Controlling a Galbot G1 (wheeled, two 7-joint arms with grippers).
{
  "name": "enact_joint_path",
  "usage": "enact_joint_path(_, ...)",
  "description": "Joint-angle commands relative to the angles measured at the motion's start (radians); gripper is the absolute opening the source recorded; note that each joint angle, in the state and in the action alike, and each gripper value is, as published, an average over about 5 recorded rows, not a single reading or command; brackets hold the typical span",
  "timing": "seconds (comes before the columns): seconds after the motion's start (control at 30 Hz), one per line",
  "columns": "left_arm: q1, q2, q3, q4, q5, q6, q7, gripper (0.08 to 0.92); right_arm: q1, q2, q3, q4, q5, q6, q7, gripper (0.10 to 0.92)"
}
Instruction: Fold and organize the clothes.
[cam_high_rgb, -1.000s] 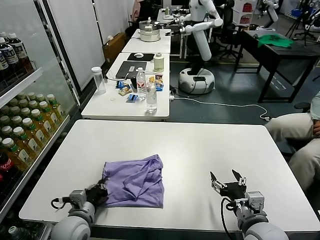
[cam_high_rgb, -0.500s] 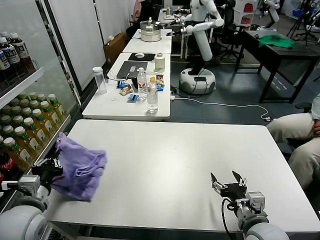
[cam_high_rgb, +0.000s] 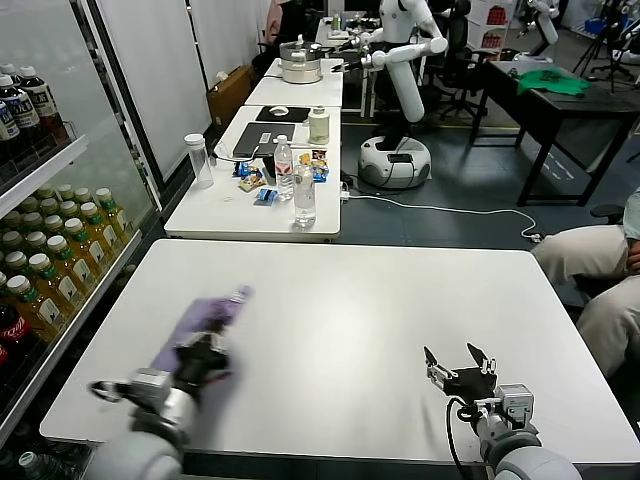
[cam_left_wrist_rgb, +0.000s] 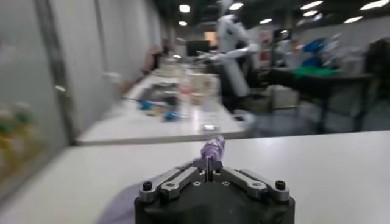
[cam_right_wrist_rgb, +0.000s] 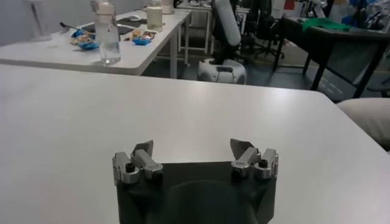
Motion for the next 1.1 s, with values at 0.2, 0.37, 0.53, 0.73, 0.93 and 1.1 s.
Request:
enact_joint_path(0.2, -0.249, -0.278, 0.255, 0.193, 0.084, -0.101, -0.04, 0.204, 0.007, -0.027, 0.034, 0.006, 0.031, 0.0, -0.004, 0.823)
enact_joint_path(0.37, -0.211, -0.121, 0.114, 0.067, 0.1, -0.122, -0.025, 0.35, 0.049, -0.036, 0.025, -0.014, 0.04, 0.0, -0.006, 0.823)
enact_joint_path(0.53, -0.119, 0.021, -0.104, 0.03, 0.146, -0.182, 0.026, 0.497, 0.119, -0.017, -0.048, -0.056, 0.039, 0.0, -0.004, 0.823)
enact_joint_path(0.73, -0.019, 0.061, -0.2, 0.072, 0.23, -0.247, 0.052, 0.671, 0.251, 0.075, -0.253, -0.166, 0.036, -0.001, 0.012, 0.823)
enact_joint_path(0.93, 0.026, 0.023, -0.165, 0.074, 0.267, -0.262, 0.06, 0.807, 0.376, 0.188, -0.417, -0.326, 0.057, -0.001, 0.055, 0.823)
enact_joint_path(1.1, 0.037, 0.015, -0.164, 0.087, 0.27, -0.269, 0.058, 0.822, 0.435, 0.224, -0.468, -0.417, 0.084, -0.001, 0.068, 0.823)
